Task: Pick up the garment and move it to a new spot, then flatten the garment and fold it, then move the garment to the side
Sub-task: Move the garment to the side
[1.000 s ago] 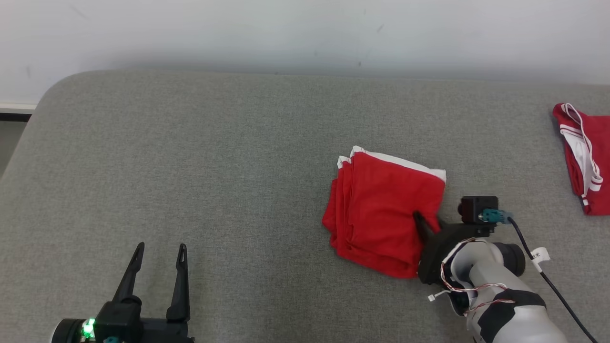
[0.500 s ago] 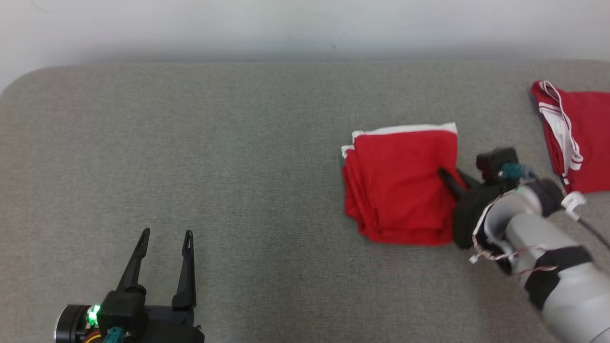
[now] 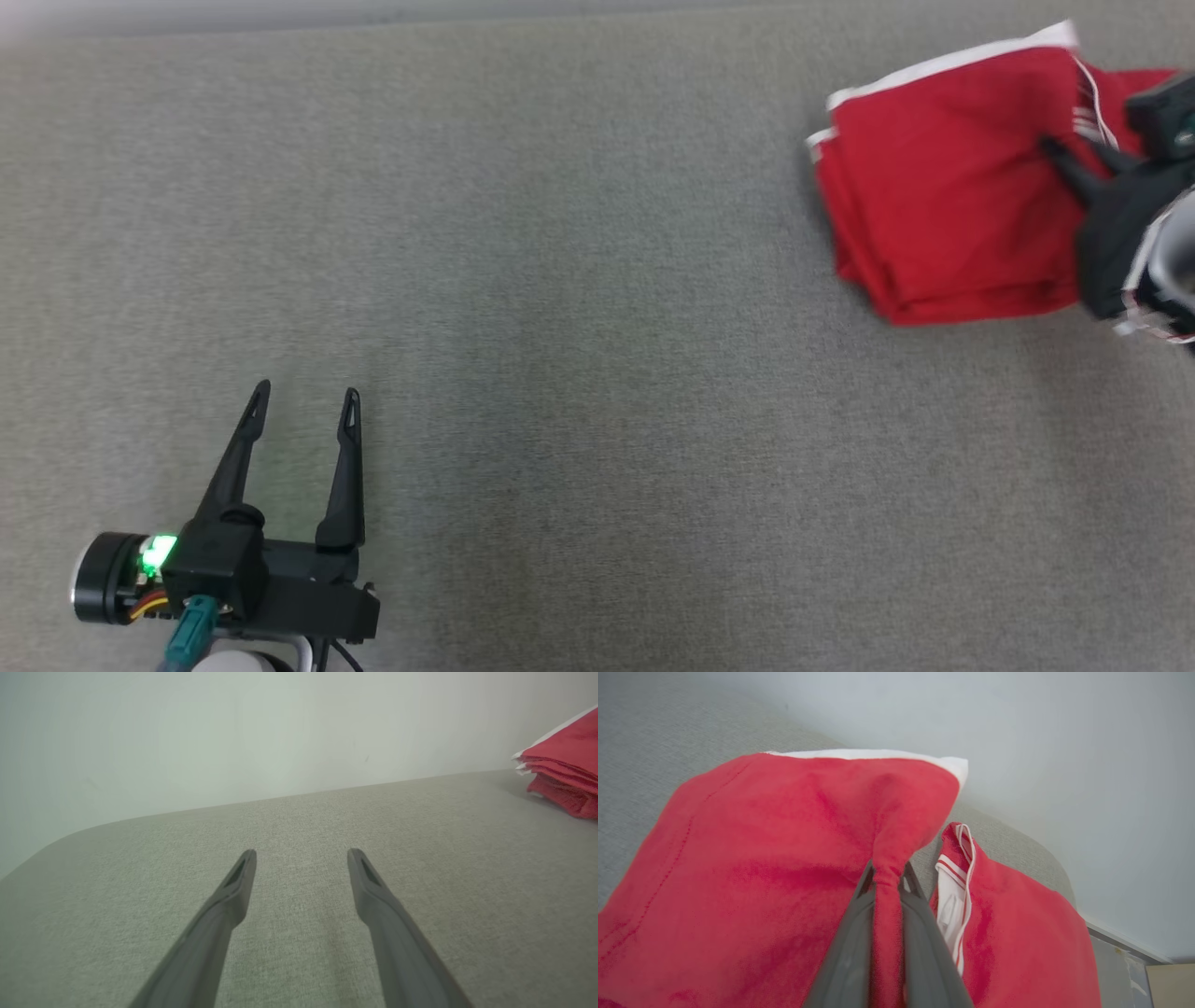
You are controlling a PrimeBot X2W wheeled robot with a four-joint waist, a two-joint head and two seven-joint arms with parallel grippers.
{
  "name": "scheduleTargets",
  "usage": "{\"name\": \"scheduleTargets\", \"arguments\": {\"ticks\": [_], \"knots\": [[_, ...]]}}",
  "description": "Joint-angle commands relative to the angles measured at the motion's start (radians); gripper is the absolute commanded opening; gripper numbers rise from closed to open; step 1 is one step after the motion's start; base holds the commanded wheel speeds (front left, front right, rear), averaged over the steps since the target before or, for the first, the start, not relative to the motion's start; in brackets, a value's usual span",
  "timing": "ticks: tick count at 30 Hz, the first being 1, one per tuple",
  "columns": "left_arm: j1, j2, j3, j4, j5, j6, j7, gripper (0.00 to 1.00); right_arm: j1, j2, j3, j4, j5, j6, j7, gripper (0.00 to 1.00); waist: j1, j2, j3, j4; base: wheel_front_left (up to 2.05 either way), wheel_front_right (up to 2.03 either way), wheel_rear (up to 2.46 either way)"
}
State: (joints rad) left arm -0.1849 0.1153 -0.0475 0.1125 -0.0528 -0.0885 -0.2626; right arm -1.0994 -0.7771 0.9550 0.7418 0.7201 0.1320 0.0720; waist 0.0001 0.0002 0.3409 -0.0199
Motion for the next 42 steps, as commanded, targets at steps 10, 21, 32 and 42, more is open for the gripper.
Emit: {"name": "scheduleTargets", "arguments": {"ticks": [10,21,32,42], "knots": [[-0.041,0.04,0.002,-0.045,0.02,-0.004,-0.003,1.0,-0.14,-0.153,0.103,-0.012,0.031,-0.003,0.021,0.0,-0.0001,-0.0002,0.123,-0.091,0.0,0.0,0.0],[-0.068,0.083,-0.012,-0.141,0.05,0.0,-0.003,1.0,-0.284,-0.203,0.168,0.1,-0.031,-0.003,-0.029,0.0,-0.0001,-0.0002,0.211,-0.132,0.0,0.0,0.0],[-0.075,0.108,-0.025,-0.277,0.071,0.017,0.015,1.0,-0.421,-0.182,0.219,0.24,-0.156,-0.003,-0.096,0.0,-0.0001,-0.0002,0.271,-0.134,0.0,0.0,0.0],[-0.05,0.114,-0.015,-0.281,0.064,0.037,0.016,1.0,-0.463,-0.127,0.237,0.336,-0.212,-0.003,-0.119,1.0,-0.0001,-0.0002,0.26,-0.139,0.0,0.0,0.0]]}}
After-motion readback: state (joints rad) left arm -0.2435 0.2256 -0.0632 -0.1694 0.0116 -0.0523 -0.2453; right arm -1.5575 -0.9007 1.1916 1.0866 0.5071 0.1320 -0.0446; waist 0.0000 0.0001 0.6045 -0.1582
